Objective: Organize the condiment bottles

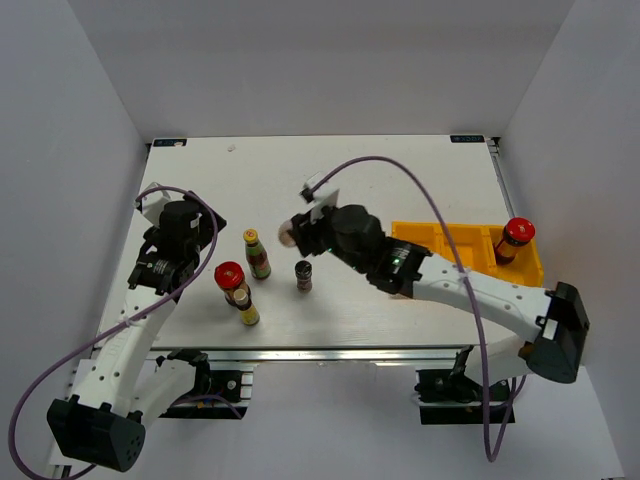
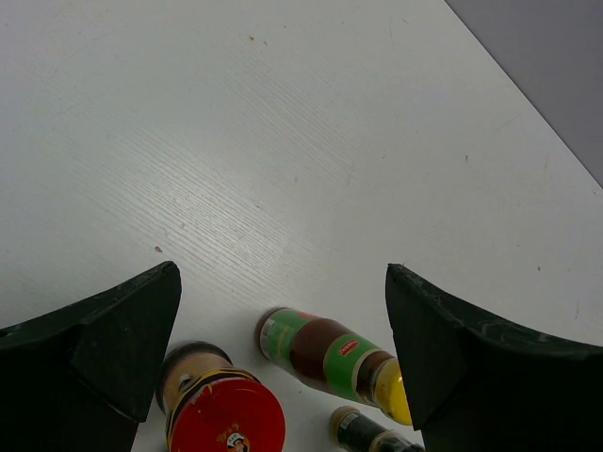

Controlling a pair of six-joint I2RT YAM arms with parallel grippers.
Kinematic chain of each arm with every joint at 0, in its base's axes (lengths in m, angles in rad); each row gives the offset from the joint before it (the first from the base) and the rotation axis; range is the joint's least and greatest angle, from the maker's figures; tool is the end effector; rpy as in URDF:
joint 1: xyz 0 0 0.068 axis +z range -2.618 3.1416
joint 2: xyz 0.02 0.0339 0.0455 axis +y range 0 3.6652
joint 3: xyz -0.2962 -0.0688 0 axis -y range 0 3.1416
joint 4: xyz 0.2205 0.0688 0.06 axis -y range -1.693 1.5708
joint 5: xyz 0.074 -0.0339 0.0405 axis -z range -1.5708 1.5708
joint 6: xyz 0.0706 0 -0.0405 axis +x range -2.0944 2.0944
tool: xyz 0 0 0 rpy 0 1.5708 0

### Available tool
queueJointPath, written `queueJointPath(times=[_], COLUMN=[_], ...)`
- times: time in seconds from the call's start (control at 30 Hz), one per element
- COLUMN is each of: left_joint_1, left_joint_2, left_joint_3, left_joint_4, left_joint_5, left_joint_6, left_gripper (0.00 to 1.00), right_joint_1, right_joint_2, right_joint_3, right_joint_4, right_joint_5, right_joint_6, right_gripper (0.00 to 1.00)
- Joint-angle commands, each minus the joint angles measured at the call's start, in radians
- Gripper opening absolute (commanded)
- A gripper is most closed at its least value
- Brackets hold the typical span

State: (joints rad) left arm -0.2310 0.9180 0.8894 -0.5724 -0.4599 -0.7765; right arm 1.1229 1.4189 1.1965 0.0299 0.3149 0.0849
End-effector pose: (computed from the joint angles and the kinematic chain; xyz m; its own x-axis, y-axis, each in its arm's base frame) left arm 0.1779 -0.0097 0.3248 -0.2867 -0.5777 -0.7643 -0.4936 0.7728 -0.3989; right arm 0.1678 0.2988 0.3892 -0.1441 -0.1137 -0.9830 -0.7157 0.6979 0.0242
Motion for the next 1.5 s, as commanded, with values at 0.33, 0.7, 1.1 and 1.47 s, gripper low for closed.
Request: queueJointPath(times=[0.33,0.7,1.1,1.47], left_joint_1=[0.004,0.004,0.004,0.002], left_joint_2=[-0.019,-0.001,0.016,0.038], left_joint_3=[-0.004,-0.001,-0.004,-0.004], left_joint_4=[0.005,0.013,0.025,0.032], left_joint_5=[-0.023,-0.011,0.003,0.004], left_joint_6=[0.005,0.01,0.016,0.022], left_gripper=[0.98,0.98,0.98,0.98], right_joint_1=[-0.701,-0.989,-1.02,-1.02], right_joint_2=[-0.373,-0.359,-0.262,-0.215], right_joint_3=[-0.164,-0.23,-0.249,-0.285], right_joint_4=[-0.208,-0.34,-0.412,-0.394], right_joint_5=[0.263,0.087,0.075,0.122], right_joint_6=[0.107,0.154,0.21,0.245], right_gripper=[0.3,0.27,0.26,0.29])
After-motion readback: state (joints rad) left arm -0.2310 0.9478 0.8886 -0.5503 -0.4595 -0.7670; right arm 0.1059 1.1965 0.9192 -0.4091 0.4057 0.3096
